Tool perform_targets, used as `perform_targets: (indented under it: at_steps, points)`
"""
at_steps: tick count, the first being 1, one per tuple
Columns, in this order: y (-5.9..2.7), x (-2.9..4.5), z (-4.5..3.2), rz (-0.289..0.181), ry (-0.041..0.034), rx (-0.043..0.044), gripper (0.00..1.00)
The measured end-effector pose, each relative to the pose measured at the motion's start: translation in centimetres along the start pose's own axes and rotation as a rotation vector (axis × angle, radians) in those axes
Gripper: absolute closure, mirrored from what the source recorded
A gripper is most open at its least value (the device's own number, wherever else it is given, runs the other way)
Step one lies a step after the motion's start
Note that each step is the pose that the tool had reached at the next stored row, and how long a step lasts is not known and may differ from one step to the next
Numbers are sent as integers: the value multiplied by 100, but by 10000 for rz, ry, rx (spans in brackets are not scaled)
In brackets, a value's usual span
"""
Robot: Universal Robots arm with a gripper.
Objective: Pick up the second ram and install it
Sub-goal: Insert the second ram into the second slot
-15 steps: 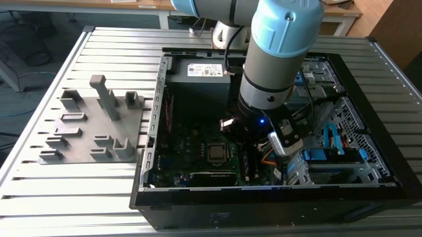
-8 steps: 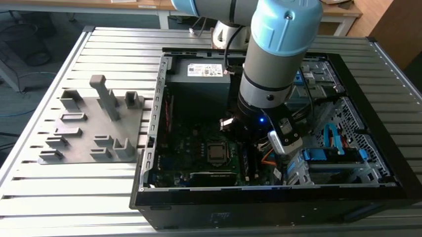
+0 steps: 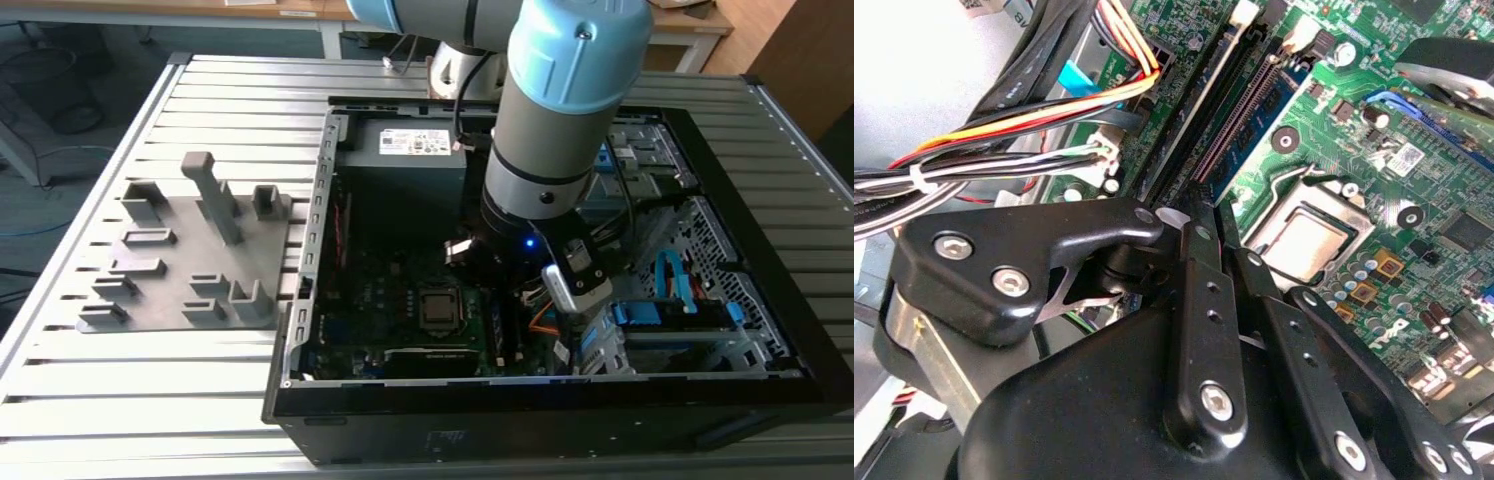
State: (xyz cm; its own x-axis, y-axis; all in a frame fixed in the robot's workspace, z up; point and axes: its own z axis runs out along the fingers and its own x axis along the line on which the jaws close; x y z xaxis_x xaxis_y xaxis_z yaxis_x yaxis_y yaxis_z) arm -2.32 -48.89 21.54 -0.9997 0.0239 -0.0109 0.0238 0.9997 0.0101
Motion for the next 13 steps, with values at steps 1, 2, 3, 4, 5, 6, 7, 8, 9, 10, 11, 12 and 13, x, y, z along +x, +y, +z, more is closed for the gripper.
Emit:
perform_targets:
  at_steps: [1,2,3,4,5,6,7,8,9,10,11,12,13]
  points:
    - [0,0,0,-4,1,0,86]
    - [0,0,0,-6,0,1,86]
    - [0,0,0,-6,0,0,86]
    - [0,0,0,-7,0,0,86]
    - [0,0,0,-7,0,1,86]
    - [0,0,0,-7,1,2,86]
    - [0,0,1,-7,1,3,86]
    - [0,0,1,-16,1,3,86]
    - [0,-1,2,-42,1,2,86]
    - [0,-1,2,-93,1,1,86]
    - [0,-1,2,-155,2,0,86]
    - [1,-2,2,-194,0,-6,86]
    - [1,-3,1,-221,1,-7,86]
